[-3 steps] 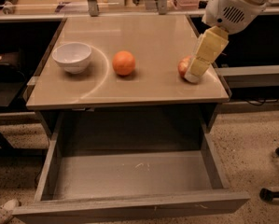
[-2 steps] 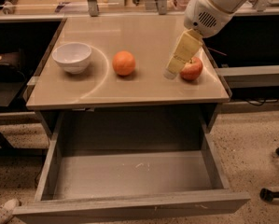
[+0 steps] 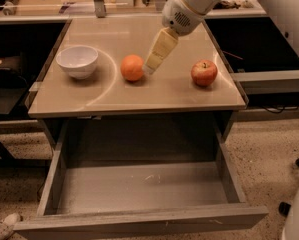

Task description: Place orange into top drawer

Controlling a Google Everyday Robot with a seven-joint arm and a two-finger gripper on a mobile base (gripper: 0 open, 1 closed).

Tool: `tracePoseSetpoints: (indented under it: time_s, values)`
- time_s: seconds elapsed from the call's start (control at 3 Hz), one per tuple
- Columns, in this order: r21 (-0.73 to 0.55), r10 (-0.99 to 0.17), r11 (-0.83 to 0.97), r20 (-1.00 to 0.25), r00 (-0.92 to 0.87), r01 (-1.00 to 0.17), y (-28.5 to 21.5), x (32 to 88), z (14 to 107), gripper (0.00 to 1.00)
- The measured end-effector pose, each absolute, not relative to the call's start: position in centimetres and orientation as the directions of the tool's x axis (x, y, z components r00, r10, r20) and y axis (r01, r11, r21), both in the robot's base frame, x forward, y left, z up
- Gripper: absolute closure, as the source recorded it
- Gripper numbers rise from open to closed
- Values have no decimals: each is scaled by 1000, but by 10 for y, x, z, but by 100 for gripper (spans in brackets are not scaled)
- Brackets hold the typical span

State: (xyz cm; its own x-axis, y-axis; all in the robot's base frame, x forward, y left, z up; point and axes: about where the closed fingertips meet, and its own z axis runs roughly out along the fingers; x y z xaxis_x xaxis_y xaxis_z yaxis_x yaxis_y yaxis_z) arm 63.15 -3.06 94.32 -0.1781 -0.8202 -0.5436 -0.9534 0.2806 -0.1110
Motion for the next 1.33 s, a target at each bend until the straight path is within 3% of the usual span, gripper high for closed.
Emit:
tracePoseSetpoints:
  time_s: [1.33]
  values:
    - [-152, -773, 346, -606, -189, -926, 6, 685, 892, 0]
